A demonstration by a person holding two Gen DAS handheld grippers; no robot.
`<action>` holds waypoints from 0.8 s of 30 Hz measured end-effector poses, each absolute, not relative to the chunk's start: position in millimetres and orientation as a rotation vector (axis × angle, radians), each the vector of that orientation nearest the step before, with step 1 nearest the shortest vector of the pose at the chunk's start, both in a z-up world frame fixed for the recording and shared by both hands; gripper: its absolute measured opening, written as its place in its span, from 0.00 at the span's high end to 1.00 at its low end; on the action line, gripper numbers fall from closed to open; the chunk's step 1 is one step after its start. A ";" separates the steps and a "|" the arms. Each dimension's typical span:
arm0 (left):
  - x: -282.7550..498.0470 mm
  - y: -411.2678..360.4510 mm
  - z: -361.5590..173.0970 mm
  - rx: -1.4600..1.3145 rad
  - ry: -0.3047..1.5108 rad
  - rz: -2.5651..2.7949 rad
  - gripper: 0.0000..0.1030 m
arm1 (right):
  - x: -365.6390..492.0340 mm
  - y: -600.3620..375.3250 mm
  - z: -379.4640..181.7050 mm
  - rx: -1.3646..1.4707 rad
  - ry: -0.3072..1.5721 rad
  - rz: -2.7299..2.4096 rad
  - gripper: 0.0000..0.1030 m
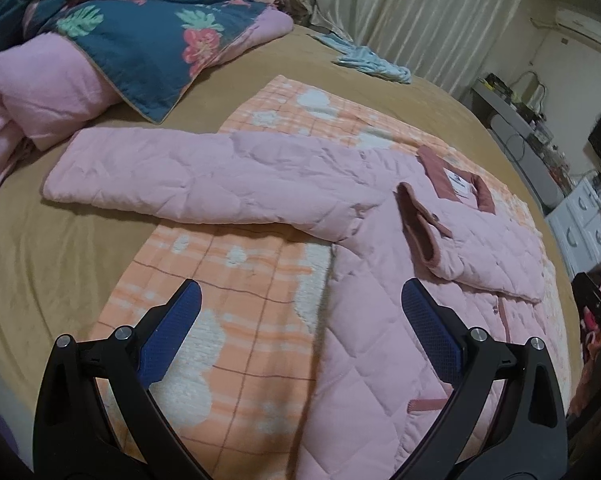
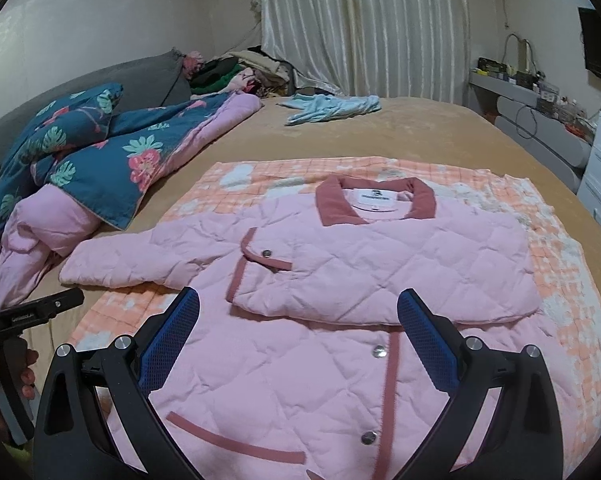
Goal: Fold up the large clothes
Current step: 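Move the left tool toward the other sleeve of the jacket, then grasp the other sleeve cuff with the left gripper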
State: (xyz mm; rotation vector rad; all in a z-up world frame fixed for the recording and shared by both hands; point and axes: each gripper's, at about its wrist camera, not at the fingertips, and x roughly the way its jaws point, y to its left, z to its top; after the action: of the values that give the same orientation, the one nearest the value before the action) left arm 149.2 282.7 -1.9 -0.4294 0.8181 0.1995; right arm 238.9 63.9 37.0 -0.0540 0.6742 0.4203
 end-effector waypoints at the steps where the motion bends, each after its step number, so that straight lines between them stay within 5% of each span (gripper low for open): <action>1: 149.3 285.6 -3.2 -0.434 0.819 0.206 0.09 | 239.5 70.3 36.7 -0.063 0.676 0.429 0.04; 24: 146.7 375.4 -58.0 -0.573 0.843 0.363 0.09 | 258.6 179.0 -2.7 -0.184 0.741 0.556 0.04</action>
State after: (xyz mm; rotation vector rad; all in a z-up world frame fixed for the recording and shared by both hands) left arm 146.7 375.4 -58.0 -0.5733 0.8431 0.3626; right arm 258.6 179.0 -2.7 -0.1842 0.7406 0.5564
